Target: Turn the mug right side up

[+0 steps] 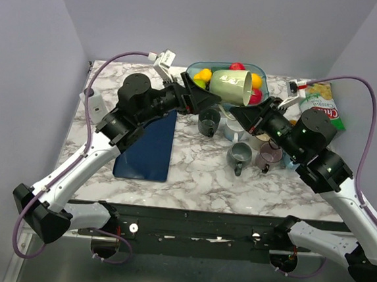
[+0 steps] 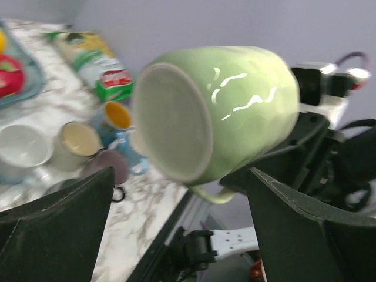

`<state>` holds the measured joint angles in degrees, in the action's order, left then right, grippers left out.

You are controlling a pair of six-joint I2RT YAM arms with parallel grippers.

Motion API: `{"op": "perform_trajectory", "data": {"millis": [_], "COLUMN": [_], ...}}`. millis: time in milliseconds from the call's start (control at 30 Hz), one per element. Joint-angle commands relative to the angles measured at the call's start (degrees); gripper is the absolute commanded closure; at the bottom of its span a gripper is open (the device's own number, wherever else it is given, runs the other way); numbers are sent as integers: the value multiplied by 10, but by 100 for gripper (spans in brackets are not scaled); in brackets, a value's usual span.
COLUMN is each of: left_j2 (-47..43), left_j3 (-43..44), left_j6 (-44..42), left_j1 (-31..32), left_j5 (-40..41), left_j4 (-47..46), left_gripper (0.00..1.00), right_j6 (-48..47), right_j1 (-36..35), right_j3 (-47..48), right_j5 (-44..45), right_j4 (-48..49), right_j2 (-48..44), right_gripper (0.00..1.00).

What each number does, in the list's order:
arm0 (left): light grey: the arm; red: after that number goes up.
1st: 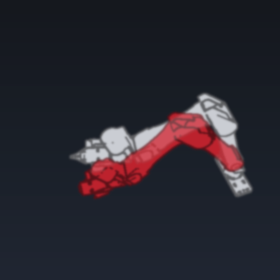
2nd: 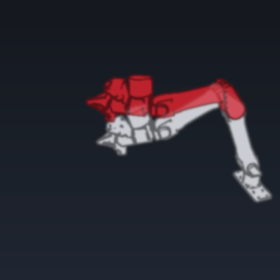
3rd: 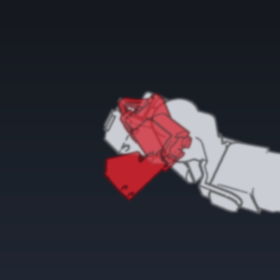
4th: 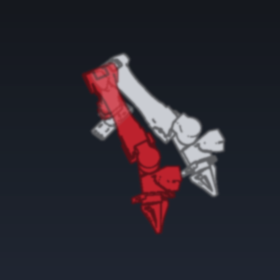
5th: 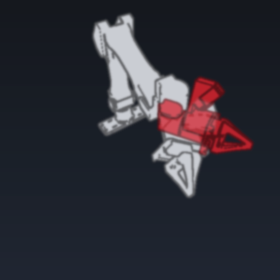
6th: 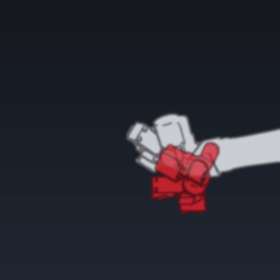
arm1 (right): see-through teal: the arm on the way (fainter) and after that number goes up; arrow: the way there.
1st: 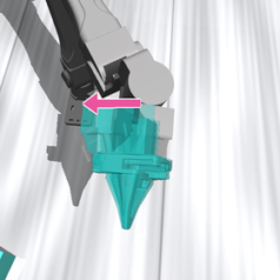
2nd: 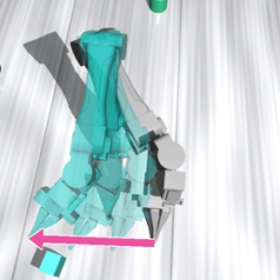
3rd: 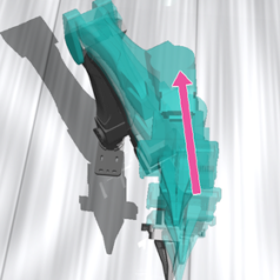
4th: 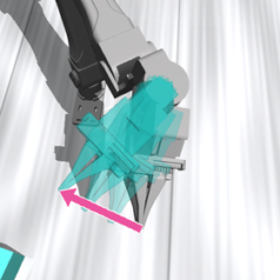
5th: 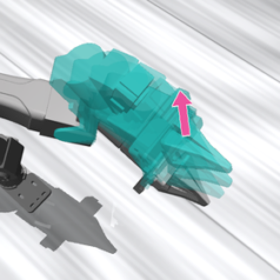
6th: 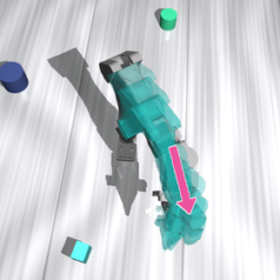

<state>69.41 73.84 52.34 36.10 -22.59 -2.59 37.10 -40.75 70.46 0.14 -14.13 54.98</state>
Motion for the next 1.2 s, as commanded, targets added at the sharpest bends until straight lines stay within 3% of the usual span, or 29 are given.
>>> {"op": "perform_trajectory", "data": {"millis": [0,200,333,533,767,1167], "left_j2": [-34,-60,-45,-7,10,6], "left_j3": [24,15,45,76,75,45], "left_j6": [-127,-167,-157,-150,-139,-120], "left_j1": [0,0,-2,-9,-25,-49], "left_j5": [204,436,508,518,486,445], "left_j4": [217,346,419,462,464,459], "left_gripper": [1,1,1,1,1,1], "right_j6": [-43,-83,-84,-74,-38,-41], "right_j1": [1,-1,-46,-120,-129,-129], "right_j3": [56,65,49,23,32,14], "right_j5": [72,70,107,218,290,314], "right_j4": [-91,-178,-214,-238,-261,-238], "right_j2": [-9,48,93,190,314,420], "right_gripper": [99,99,99,99,99,99]}}
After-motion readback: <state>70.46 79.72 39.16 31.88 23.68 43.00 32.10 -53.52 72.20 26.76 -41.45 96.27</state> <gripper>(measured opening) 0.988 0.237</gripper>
